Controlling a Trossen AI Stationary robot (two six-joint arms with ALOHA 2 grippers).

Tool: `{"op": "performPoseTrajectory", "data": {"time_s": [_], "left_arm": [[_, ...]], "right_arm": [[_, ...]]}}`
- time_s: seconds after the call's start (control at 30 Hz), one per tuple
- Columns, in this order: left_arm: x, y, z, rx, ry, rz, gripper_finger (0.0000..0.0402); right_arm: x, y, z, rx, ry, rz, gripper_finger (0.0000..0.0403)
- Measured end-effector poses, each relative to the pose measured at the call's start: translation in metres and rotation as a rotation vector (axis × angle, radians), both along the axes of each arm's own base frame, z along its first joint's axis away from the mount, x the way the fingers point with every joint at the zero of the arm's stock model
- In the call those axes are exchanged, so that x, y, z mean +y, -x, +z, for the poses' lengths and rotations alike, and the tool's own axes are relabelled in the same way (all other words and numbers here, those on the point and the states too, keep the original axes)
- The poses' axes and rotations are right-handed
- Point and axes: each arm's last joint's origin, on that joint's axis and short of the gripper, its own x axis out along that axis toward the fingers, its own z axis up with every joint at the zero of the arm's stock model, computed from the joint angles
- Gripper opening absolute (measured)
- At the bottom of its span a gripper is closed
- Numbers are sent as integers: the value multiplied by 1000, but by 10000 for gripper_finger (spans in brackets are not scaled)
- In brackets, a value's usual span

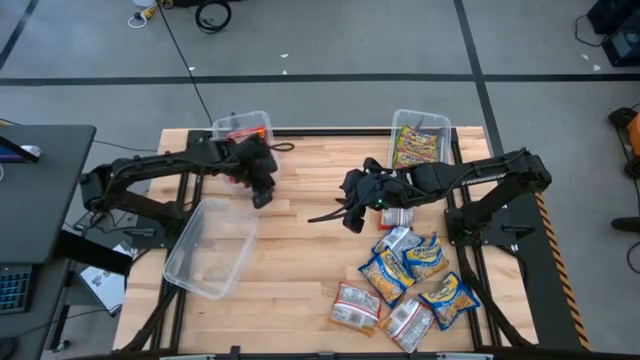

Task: Sort Maruchan noodles
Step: Put the orange noodle pack into the top left transparent bin

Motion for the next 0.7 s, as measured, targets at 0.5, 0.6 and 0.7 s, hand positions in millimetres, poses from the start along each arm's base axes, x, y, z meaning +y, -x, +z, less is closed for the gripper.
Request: {"op": "performPoseTrajectory", "data": {"time_s": [0.5,0.6,0.7], "left_arm": [[3,57,30,57,-51,219,153],[-6,67,43,-41,-21,195,153],[-15,74,51,-101,-19,126,153]], "right_arm": [[7,21,-16,222,-43,-70,169],[10,25,-19,259,-55,-80,169],[12,27,-25,287,-72,-111,169]]}}
